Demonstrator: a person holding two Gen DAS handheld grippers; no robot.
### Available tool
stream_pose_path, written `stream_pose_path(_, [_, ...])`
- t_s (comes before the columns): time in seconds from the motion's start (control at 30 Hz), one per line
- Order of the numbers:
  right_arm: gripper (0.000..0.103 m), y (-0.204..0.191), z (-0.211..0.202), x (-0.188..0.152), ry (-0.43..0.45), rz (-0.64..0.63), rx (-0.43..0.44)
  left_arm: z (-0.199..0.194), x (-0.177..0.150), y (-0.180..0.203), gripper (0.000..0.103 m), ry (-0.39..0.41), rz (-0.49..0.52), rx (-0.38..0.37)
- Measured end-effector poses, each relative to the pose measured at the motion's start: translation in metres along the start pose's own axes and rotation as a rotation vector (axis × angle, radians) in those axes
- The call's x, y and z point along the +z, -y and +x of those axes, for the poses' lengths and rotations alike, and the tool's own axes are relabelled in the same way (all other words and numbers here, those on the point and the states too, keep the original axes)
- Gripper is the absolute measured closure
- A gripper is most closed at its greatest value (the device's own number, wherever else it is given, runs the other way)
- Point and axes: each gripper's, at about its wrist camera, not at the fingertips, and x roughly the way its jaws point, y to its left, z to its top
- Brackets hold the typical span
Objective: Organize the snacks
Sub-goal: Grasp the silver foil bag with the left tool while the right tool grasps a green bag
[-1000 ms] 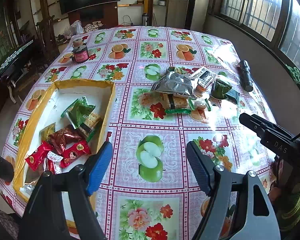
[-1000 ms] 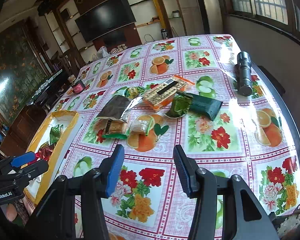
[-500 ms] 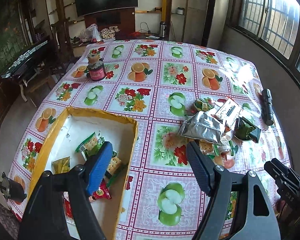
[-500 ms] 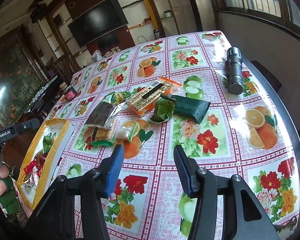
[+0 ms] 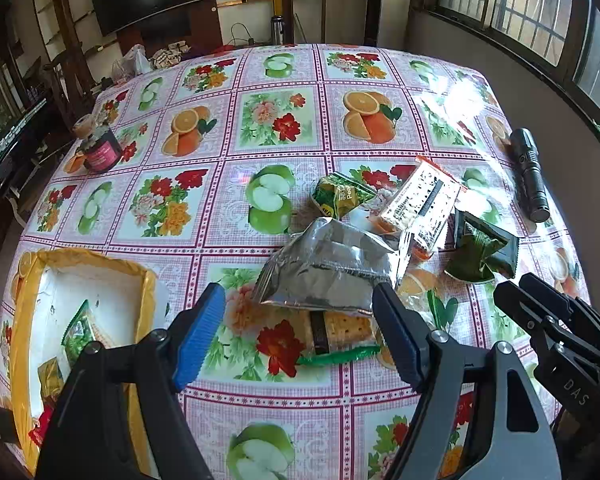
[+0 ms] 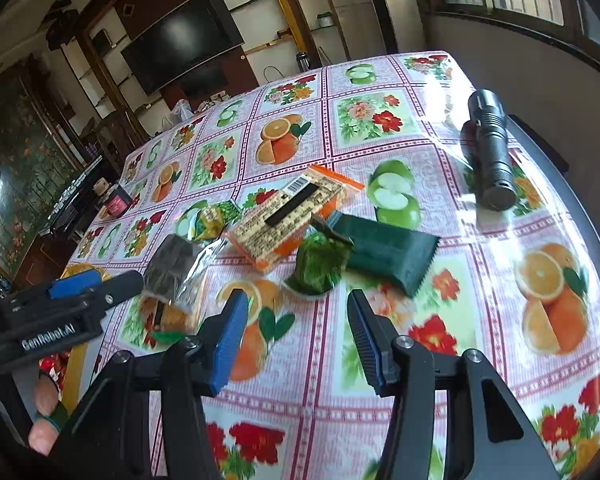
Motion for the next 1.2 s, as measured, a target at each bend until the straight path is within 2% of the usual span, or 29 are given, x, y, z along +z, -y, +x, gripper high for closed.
stream_pose_path(0.1, [0.051, -0.006, 0.016, 0.01, -0.008, -0.019, -0.025, 0.015, 0.008, 0.006, 0.026, -0.006, 0.018, 0.023])
stream_pose_path(0.3, [0.052, -0.015, 0.049, 0.014, -0.047, -0.074, -0.099, 0.035, 0.019, 0.009, 0.026, -0.006, 0.025, 0.024])
stream_pose_path(0.33, [0.054, -0.015, 0.052, 0.013, -0.053, -0.082, -0.1, 0.037, 0.021, 0.011, 0.026, -0.007, 0.027, 0.017])
stream_pose_path(0.4, [0.067, -0.015, 0.058, 0.009, -0.07, -0.089, -0.106, 0.041, 0.022, 0.014, 0.026, -0.018, 0.034, -0.009])
stream_pose_path(0.47, [0.069, -0.013, 0.057, 0.008, -0.063, -0.086, -0.102, 0.043, 0.02, 0.017, 0.026, -0.029, 0.043, -0.03])
stream_pose_path(0.57, [0.07, -0.009, 0.057, 0.01, -0.062, -0.071, -0.098, 0.05, 0.018, 0.022, 0.024, -0.052, 0.053, -0.061])
stream_pose_path(0.67, [0.069, -0.007, 0.058, 0.013, -0.064, -0.061, -0.091, 0.057, 0.018, 0.017, 0.019, -0.068, 0.022, -0.089])
stream_pose_path(0.83, [0.067, -0.005, 0.063, 0.02, -0.063, -0.035, -0.076, 0.064, 0.016, 0.01, 0.017, -0.106, -0.017, -0.156])
stream_pose_path(0.87, [0.068, -0.005, 0.064, 0.02, -0.064, -0.036, -0.078, 0.065, 0.016, 0.008, 0.018, -0.107, -0.024, -0.164])
stream_pose_path(0.93, [0.07, -0.006, 0.064, 0.021, -0.063, -0.04, -0.081, 0.062, 0.014, 0.008, 0.028, -0.096, -0.017, -0.174])
stream_pose_path(0.97, [0.071, -0.006, 0.063, 0.021, -0.062, -0.039, -0.081, 0.061, 0.014, 0.01, 0.031, -0.088, -0.006, -0.157])
stream_pose_path(1.13, [0.072, -0.008, 0.05, 0.019, -0.041, -0.047, -0.071, 0.05, 0.011, 0.009, 0.038, -0.068, 0.006, -0.142])
stream_pose_path(1.17, [0.072, -0.009, 0.046, 0.018, -0.034, -0.047, -0.064, 0.043, 0.011, 0.007, 0.045, -0.05, 0.0, -0.152])
stream_pose_path(1.2, [0.072, -0.01, 0.041, 0.017, -0.026, -0.043, -0.057, 0.036, 0.011, 0.005, 0.056, -0.032, -0.005, -0.156])
